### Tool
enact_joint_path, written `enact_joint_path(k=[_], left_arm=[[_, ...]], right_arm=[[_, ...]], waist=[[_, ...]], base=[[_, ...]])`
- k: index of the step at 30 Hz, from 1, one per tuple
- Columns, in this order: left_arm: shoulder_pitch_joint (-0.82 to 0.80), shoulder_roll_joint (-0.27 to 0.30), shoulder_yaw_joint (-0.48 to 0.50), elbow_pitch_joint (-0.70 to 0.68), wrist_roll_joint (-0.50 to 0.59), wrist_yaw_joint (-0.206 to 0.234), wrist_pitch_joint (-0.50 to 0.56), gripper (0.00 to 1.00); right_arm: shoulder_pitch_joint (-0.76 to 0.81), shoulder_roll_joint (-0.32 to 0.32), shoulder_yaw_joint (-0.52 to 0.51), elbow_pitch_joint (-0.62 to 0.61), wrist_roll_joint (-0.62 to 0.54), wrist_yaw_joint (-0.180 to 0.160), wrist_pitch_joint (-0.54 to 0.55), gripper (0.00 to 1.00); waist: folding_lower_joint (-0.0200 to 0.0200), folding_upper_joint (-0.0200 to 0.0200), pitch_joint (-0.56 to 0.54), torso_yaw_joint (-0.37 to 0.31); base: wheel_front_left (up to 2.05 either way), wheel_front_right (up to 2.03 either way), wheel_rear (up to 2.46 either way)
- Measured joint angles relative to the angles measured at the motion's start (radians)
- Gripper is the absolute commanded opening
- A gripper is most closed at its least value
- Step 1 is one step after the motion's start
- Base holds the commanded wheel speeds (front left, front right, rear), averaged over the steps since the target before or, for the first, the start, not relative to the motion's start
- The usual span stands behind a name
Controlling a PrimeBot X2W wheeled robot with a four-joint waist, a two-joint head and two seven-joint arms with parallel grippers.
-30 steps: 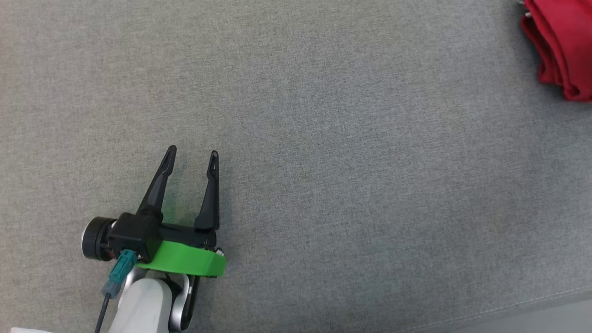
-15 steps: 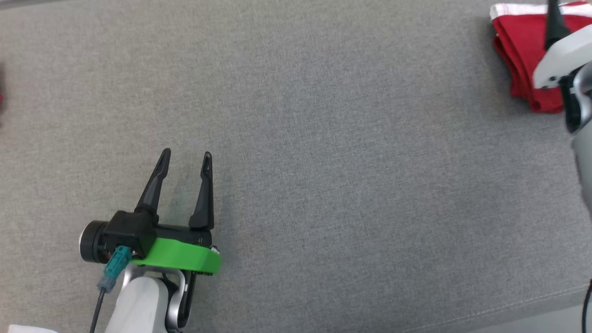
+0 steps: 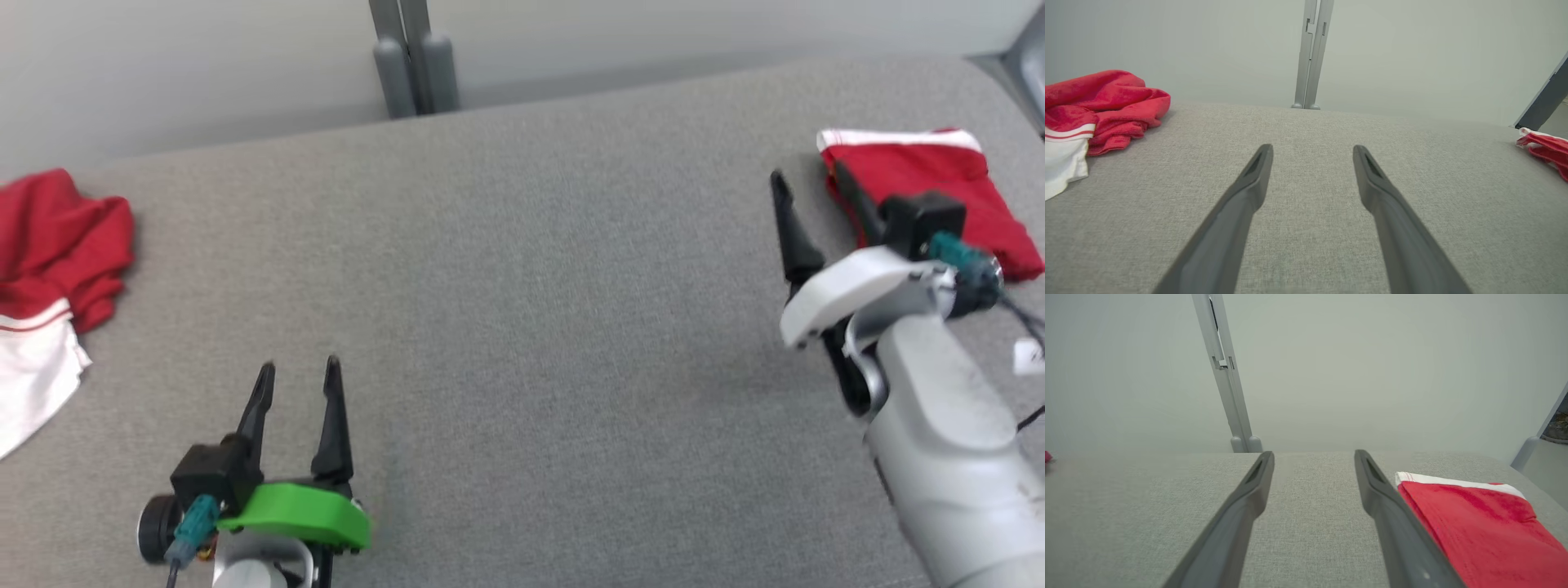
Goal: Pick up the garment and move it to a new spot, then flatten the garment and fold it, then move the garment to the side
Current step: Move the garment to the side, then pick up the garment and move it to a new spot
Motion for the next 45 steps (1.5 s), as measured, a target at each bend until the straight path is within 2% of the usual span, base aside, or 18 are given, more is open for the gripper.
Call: enact_joint_path(k=[6, 11, 20, 26, 45], left_arm=[[0.067, -0.003, 0.035, 0.013, -0.01, 0.012, 0.0, 1.0], [0.111, -0.004, 0.048, 0.016, -0.011, 0.013, 0.0, 1.0], [0.154, -0.005, 0.039, 0.022, -0.016, 0.016, 0.0, 1.0], [0.161, -0.005, 0.034, 0.027, -0.011, 0.018, 0.0, 1.0], [0.161, -0.005, 0.029, 0.023, -0.01, 0.017, 0.0, 1.0]], right_arm=[[0.168, 0.05, -0.005, -0.132, -0.015, 0.0, 0.0, 1.0], [0.315, 0.109, -0.053, -0.248, -0.043, 0.0, 0.0, 1.0], [0.518, 0.139, -0.091, -0.403, -0.056, 0.0, 0.0, 1.0], [0.575, 0.14, -0.064, -0.42, -0.012, 0.0, 0.0, 1.0], [0.576, 0.14, -0.059, -0.409, -0.012, 0.0, 0.0, 1.0]], waist=[[0.0, 0.0, -0.1, 0.03], [0.0, 0.0, -0.158, 0.059], [0.0, 0.0, -0.208, 0.104], [0.0, 0.0, -0.219, 0.114], [0.0, 0.0, -0.221, 0.121]], base=[[0.0, 0.0, 0.0], [0.0, 0.0, 0.0], [0.0, 0.0, 0.0], [0.0, 0.0, 0.0], [0.0, 0.0, 0.0]])
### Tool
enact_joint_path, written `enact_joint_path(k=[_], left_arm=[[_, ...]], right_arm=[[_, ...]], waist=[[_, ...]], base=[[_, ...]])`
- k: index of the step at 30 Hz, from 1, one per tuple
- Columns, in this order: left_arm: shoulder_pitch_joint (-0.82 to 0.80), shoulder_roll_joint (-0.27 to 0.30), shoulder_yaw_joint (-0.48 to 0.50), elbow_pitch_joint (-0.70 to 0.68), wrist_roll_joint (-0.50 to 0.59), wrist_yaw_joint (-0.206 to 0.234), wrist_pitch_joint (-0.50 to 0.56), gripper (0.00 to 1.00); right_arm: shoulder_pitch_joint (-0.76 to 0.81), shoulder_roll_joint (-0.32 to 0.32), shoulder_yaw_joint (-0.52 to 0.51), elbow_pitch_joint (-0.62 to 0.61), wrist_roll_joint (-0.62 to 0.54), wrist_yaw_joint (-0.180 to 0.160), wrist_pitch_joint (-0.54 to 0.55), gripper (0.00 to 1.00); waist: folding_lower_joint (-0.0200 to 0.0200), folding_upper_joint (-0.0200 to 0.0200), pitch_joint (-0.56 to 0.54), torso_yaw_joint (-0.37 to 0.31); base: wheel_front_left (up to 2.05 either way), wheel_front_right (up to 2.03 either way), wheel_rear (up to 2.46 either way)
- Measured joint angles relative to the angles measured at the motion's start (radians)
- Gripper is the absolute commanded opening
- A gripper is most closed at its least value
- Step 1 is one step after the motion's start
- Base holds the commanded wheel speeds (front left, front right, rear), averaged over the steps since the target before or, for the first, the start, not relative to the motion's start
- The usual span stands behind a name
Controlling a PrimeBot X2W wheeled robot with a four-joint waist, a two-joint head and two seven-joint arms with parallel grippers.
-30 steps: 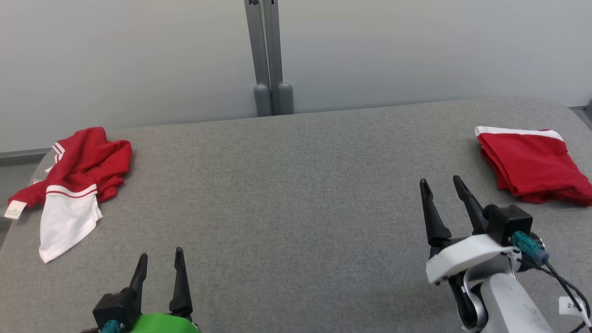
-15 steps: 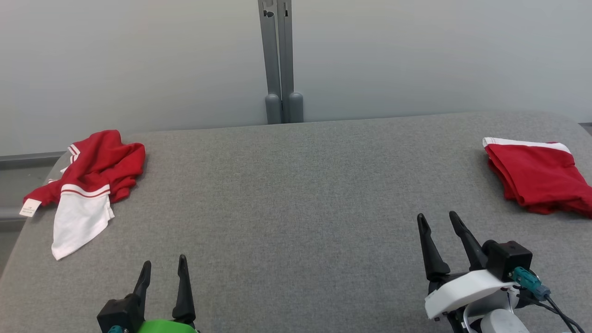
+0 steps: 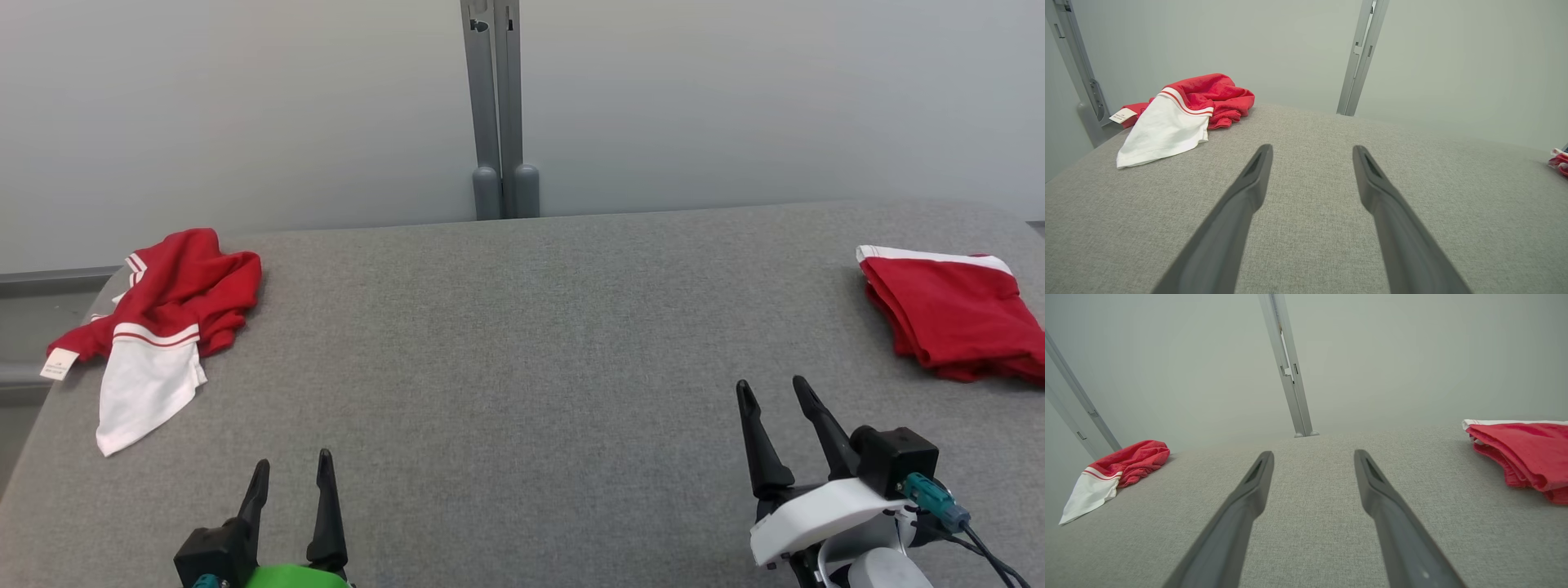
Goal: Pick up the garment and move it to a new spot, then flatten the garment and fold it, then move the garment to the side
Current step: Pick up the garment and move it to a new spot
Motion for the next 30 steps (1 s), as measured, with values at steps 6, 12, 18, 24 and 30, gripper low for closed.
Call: enact_joint_path(k=[6, 12, 18, 24, 30], left_arm=[[-0.001, 0.0, -0.01, -0.002, 0.007, -0.001, 0.0, 1.0], [-0.003, -0.001, 0.001, -0.01, 0.031, -0.002, 0.0, 1.0], [-0.004, 0.005, 0.026, -0.014, 0.045, -0.01, 0.0, 1.0], [-0.003, 0.01, 0.075, -0.048, 0.05, -0.001, 0.0, 1.0], [0.024, 0.007, 0.123, -0.093, 0.042, 0.009, 0.0, 1.0]], right_arm=[[0.015, 0.0, -0.004, -0.005, -0.002, 0.0, 0.0, 1.0], [0.017, 0.0, 0.006, -0.025, 0.005, 0.0, 0.0, 1.0], [0.018, 0.0, 0.025, -0.035, 0.03, 0.0, 0.0, 1.0], [-0.019, 0.001, 0.083, -0.031, 0.04, 0.0, 0.0, 1.0], [-0.085, 0.002, 0.152, -0.001, 0.049, 0.0, 0.0, 1.0]], waist=[[0.0, 0.0, 0.0, 0.032], [0.0, 0.0, -0.001, 0.112], [0.0, 0.0, -0.001, 0.227], [0.0, 0.0, 0.005, 0.353], [0.0, -0.0001, 0.032, 0.431]], base=[[0.0, 0.0, 0.0], [0.0, 0.0, 0.0], [0.0, 0.0, 0.0], [0.0, 0.0, 0.0], [0.0, 0.0, 0.0]])
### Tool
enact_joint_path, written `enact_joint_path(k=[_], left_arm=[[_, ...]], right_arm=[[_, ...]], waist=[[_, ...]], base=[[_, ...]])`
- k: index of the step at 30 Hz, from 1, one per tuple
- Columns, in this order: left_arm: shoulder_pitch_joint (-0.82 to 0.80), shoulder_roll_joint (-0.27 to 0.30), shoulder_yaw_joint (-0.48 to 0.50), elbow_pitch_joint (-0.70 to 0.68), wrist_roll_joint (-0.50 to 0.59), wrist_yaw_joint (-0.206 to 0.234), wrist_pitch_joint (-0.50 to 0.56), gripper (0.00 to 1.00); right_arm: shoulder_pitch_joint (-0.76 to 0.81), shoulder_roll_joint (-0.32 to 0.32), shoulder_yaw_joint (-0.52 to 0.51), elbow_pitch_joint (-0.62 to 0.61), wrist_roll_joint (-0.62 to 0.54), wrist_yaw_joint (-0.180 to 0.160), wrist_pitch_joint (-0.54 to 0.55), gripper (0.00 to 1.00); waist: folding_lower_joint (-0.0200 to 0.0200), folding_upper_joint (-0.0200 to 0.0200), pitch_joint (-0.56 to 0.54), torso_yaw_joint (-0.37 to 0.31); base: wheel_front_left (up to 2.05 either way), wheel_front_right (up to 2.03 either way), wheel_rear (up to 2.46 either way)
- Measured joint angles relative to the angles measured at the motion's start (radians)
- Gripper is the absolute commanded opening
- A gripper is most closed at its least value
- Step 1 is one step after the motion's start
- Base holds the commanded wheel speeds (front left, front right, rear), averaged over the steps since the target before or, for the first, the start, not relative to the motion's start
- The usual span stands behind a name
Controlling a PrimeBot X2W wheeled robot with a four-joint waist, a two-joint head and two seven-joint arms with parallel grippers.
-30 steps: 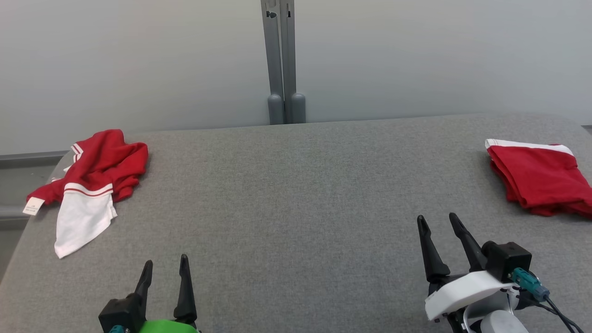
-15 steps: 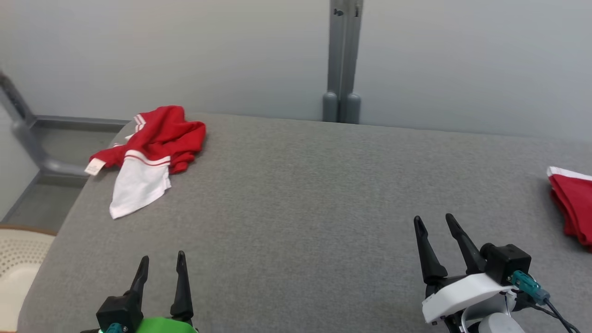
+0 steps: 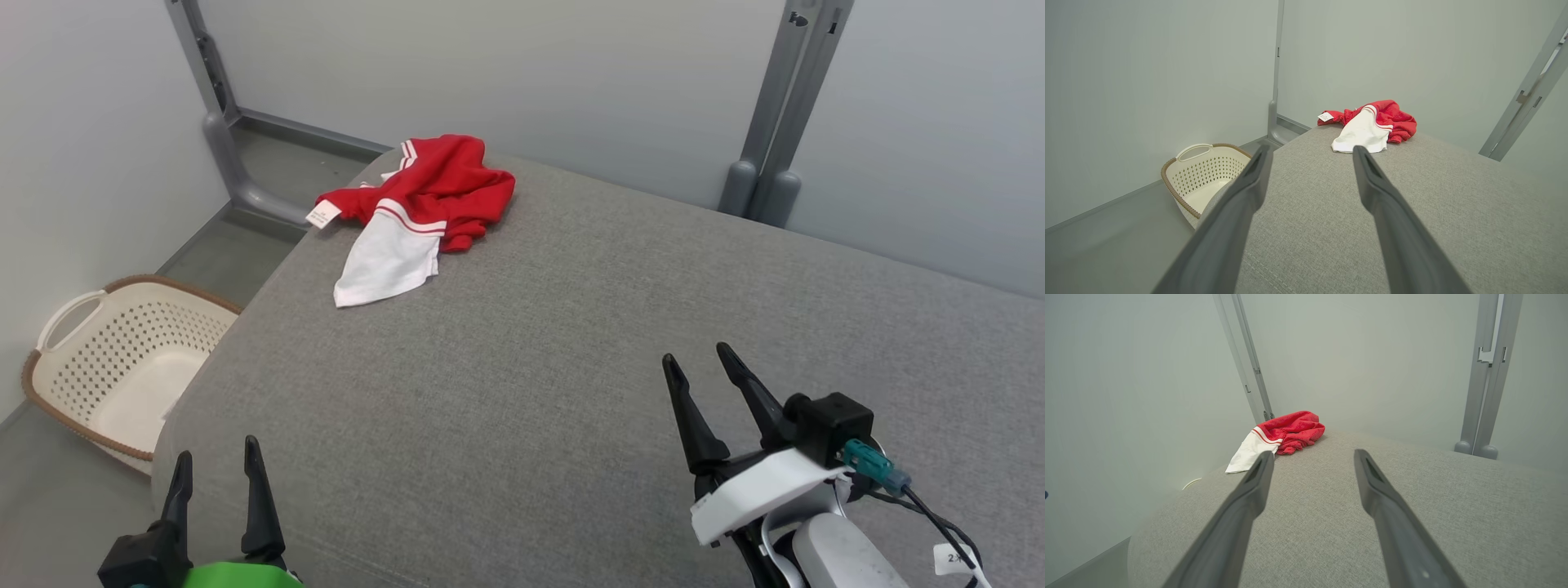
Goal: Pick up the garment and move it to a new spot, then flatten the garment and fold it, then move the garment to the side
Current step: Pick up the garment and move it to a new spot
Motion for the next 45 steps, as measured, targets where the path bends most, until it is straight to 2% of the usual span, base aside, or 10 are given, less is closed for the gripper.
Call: enact_joint_path(k=[7, 14, 19, 22, 26, 33, 38, 45], left_arm=[[0.021, -0.004, 0.018, -0.026, 0.0, 0.004, 0.0, 1.0], [0.032, -0.006, 0.012, -0.024, -0.002, 0.004, 0.0, 1.0], [0.016, -0.004, 0.004, 0.006, 0.007, -0.016, 0.0, 1.0], [-0.034, 0.025, -0.008, 0.034, 0.025, -0.038, 0.0, 1.0], [-0.148, 0.086, -0.021, 0.068, 0.054, -0.063, 0.008, 1.0], [-0.432, 0.188, -0.032, 0.116, 0.077, -0.094, 0.046, 1.0], [-0.645, 0.261, -0.053, 0.205, 0.089, -0.115, 0.095, 1.0], [-0.879, 0.305, -0.04, 0.393, 0.078, -0.116, 0.15, 1.0]], right_arm=[[-0.028, 0.0, 0.027, 0.02, 0.004, 0.0, 0.0, 1.0], [-0.027, 0.0, 0.019, 0.017, 0.003, 0.0, 0.0, 1.0], [-0.008, 0.0, -0.023, 0.001, -0.01, 0.0, 0.0, 1.0], [0.016, 0.0, -0.059, -0.015, -0.026, 0.0, 0.0, 1.0], [0.034, -0.001, -0.091, -0.046, -0.07, 0.0, 0.0, 1.0], [-0.034, 0.001, -0.104, -0.079, -0.154, 0.0, 0.0, 1.0], [-0.099, 0.001, -0.095, -0.102, -0.197, 0.0, 0.002, 1.0], [-0.171, -0.002, -0.085, -0.137, -0.233, 0.0, 0.015, 1.0]], waist=[[0.0, 0.0, 0.036, 0.034], [0.0, 0.0001, 0.042, 0.039], [0.0, 0.0, 0.047, 0.043], [0.0, 0.0, 0.054, 0.048], [0.0, 0.0001, 0.072, 0.053], [0.0, 0.0, 0.14, 0.032], [0.0, 0.0, 0.209, -0.018], [0.0001, 0.0, 0.32, -0.115]], base=[[0.0, 0.0, 0.0], [0.0, 0.0, 0.0], [0.0, 0.0, 0.0], [0.0, 0.0, 0.0], [0.0, 0.0, 0.0], [0.0, 0.0, 0.0], [0.0, 0.0, 0.0], [0.0, 0.0, 0.0]])
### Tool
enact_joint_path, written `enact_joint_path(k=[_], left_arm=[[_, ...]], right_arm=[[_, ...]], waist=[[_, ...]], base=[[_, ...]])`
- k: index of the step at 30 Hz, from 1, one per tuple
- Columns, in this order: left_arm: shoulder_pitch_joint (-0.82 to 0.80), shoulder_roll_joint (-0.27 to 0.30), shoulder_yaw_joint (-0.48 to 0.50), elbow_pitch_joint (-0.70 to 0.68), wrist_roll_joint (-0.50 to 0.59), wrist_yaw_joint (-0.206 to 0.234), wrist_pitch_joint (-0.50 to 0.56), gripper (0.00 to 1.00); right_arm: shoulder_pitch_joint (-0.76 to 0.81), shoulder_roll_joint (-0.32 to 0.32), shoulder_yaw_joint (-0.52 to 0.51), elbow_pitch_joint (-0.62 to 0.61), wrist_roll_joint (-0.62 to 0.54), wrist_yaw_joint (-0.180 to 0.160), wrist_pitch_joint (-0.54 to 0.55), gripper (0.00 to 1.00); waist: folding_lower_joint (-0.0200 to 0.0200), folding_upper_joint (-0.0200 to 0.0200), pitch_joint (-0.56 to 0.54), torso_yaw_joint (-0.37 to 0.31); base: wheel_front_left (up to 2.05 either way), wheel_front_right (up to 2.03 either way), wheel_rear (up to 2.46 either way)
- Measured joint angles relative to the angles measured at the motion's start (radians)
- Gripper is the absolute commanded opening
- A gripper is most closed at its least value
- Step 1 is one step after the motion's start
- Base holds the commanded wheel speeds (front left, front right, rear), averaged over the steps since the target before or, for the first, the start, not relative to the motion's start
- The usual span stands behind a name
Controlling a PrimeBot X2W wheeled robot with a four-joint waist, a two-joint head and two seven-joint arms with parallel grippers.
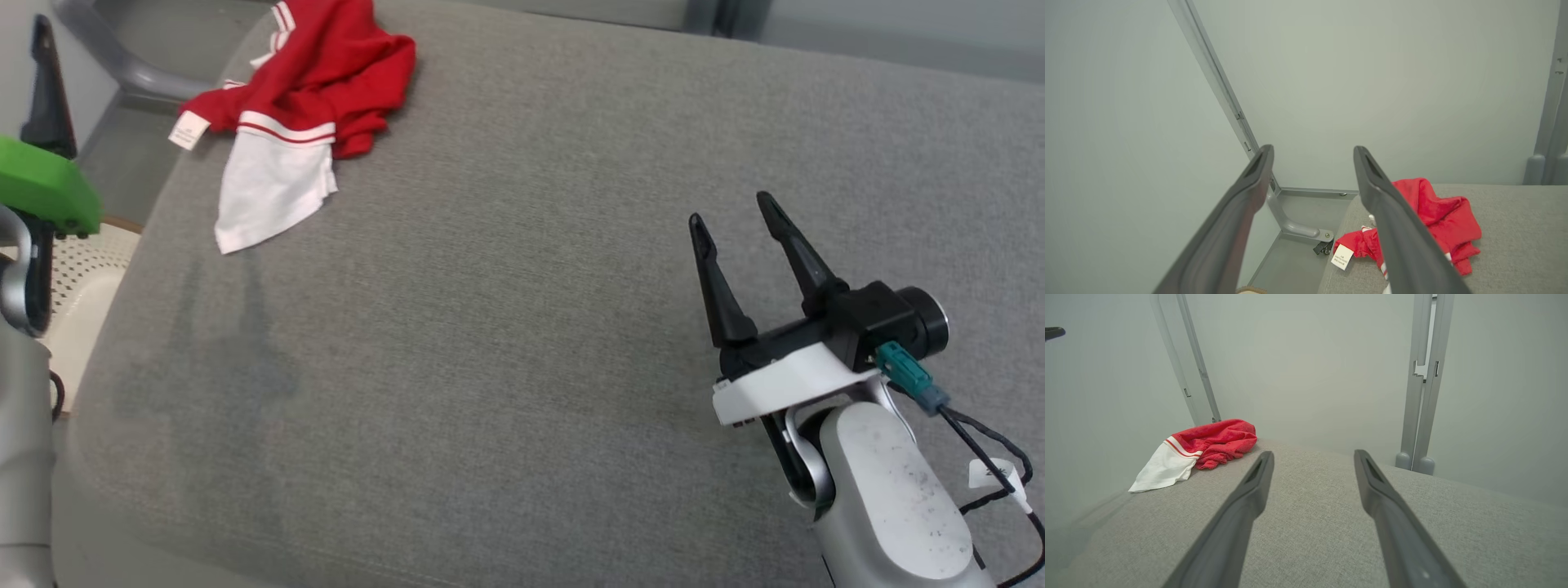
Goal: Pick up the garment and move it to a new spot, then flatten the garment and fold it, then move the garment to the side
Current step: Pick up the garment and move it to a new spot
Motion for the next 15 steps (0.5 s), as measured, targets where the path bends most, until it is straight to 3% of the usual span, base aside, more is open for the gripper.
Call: enact_joint_path(k=[15], left_arm=[[-0.149, 0.012, -0.021, 0.403, -0.06, -0.017, 0.09, 1.0]], right_arm=[[-0.046, -0.006, -0.016, -0.082, -0.026, 0.0, 0.01, 1.0]], waist=[[0.0, 0.0, 0.217, -0.167]], base=[[0.0, 0.0, 0.0]])
